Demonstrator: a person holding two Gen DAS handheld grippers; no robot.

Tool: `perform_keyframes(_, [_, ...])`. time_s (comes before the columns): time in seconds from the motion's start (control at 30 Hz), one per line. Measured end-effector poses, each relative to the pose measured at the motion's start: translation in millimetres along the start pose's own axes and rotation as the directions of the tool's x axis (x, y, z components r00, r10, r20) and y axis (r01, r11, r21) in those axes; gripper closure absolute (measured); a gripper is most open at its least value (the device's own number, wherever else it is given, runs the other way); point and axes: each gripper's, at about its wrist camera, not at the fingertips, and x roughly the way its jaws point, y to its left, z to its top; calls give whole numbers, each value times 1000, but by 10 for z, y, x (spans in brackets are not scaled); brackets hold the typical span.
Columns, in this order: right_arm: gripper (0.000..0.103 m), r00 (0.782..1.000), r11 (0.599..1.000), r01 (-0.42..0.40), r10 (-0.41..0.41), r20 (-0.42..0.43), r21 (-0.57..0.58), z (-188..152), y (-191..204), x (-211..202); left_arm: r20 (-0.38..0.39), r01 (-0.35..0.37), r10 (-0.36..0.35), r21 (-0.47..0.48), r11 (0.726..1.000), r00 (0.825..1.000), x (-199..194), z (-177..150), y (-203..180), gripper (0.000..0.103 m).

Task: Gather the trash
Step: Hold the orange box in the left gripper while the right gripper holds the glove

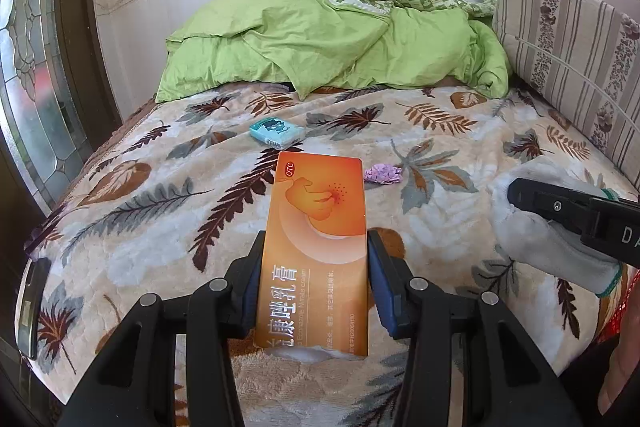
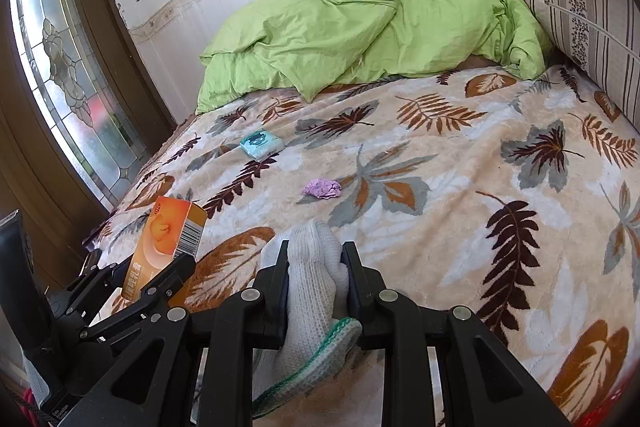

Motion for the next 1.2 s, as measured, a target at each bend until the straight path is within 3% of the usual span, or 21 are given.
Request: perform_keyframes(1.2, [79,1000,1000,18,-18,9,11,7,-70,-54,-1,10,-10,5,1000,1000,-10,0,-20,58])
